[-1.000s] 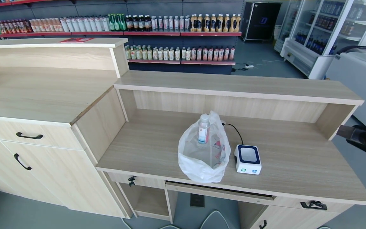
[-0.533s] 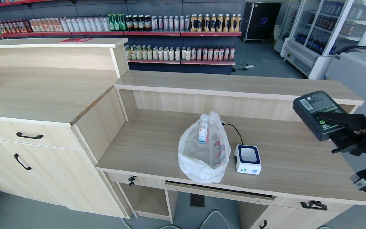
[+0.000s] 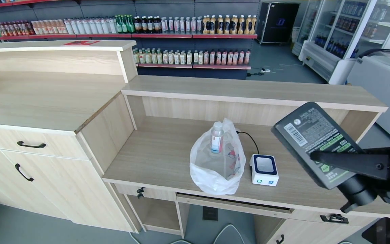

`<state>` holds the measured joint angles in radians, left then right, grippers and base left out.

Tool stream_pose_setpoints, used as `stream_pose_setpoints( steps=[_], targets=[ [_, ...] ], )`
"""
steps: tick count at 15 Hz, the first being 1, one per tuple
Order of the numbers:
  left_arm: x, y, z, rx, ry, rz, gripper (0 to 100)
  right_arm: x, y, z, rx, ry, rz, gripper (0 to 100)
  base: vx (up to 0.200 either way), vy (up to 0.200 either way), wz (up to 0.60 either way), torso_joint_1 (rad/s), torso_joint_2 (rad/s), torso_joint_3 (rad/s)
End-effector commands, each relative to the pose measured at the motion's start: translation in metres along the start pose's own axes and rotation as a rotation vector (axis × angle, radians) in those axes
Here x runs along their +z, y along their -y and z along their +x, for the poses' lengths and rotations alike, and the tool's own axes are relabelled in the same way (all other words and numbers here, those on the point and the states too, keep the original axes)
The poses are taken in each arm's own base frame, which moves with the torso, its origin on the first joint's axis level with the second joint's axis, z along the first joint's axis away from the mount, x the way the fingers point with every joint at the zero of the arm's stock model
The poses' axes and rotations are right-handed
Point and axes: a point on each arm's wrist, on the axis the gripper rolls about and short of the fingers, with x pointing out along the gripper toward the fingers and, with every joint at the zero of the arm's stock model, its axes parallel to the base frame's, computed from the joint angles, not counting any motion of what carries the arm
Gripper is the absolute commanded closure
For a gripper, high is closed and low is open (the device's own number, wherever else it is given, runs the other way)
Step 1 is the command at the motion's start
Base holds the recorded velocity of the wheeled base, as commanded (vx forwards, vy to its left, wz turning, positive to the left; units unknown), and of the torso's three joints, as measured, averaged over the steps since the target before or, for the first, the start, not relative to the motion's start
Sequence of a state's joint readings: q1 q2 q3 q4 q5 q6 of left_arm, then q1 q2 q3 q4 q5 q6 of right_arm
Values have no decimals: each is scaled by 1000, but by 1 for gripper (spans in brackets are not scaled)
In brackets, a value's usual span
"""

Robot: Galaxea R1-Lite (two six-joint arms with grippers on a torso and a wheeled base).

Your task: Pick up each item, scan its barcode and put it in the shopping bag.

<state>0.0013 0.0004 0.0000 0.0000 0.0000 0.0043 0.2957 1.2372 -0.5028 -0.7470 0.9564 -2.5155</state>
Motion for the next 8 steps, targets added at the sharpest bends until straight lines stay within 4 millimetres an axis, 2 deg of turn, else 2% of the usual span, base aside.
stream_pose_setpoints(
  steps=[1, 8],
  targets=[
    [0, 0, 0, 0, 0, 0, 0, 7, 14, 4, -73, 31, -28, 100, 0, 0, 0, 0, 0, 0],
    [0, 0, 0, 0, 0, 0, 0, 11, 42, -7, -163, 25, -130, 100, 0, 0, 0, 0, 0, 0]
  ],
)
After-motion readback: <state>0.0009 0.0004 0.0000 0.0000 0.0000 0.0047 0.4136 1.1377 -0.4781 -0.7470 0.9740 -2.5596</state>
